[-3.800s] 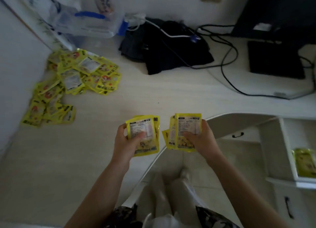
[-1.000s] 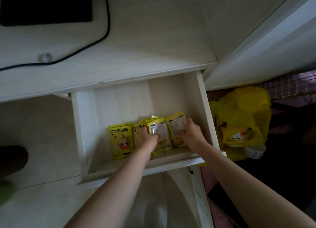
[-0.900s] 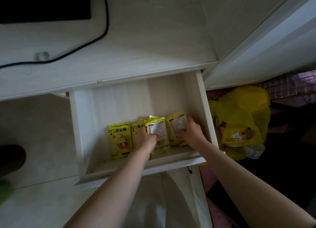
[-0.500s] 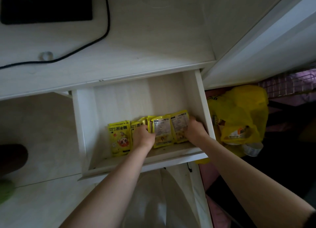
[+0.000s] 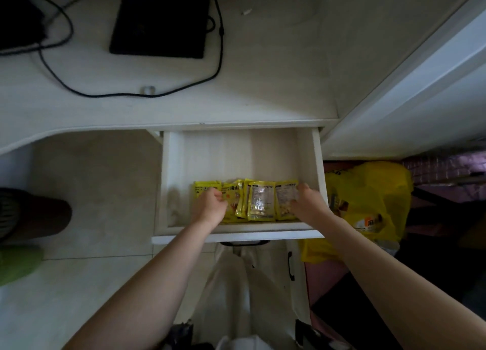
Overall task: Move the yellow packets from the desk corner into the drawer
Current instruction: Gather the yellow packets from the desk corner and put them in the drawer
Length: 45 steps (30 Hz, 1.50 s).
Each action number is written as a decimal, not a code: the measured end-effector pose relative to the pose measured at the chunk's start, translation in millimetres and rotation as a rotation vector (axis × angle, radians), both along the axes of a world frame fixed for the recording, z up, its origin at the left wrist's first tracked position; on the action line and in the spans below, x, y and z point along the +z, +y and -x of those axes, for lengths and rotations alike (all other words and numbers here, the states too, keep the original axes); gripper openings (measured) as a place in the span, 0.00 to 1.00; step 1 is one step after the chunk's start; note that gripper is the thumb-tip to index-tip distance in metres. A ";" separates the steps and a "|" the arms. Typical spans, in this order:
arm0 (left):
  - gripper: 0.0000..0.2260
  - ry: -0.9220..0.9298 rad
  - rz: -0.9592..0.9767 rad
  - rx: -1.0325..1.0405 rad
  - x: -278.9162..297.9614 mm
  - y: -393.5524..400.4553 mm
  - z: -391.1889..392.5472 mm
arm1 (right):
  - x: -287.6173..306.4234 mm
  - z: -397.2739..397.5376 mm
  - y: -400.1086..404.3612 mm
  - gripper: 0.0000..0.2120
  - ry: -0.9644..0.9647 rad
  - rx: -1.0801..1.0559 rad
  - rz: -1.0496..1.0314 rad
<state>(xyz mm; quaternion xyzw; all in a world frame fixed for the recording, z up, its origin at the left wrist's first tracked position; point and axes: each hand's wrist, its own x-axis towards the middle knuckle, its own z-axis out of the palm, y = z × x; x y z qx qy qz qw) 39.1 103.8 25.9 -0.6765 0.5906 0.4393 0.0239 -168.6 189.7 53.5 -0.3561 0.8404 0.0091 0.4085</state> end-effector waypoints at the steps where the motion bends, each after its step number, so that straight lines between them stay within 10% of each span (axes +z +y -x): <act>1: 0.12 -0.006 0.021 0.000 8.7 2.9 -8.3 | 8.4 -3.5 0.9 0.18 0.001 0.029 0.017; 27: 0.13 -0.185 0.331 0.253 102.5 89.0 -276.7 | 72.3 -307.6 -49.9 0.18 0.107 1.101 0.327; 45: 0.12 -0.331 0.482 0.416 125.0 -41.6 -519.0 | 103.9 -549.6 -218.0 0.15 0.007 1.249 0.485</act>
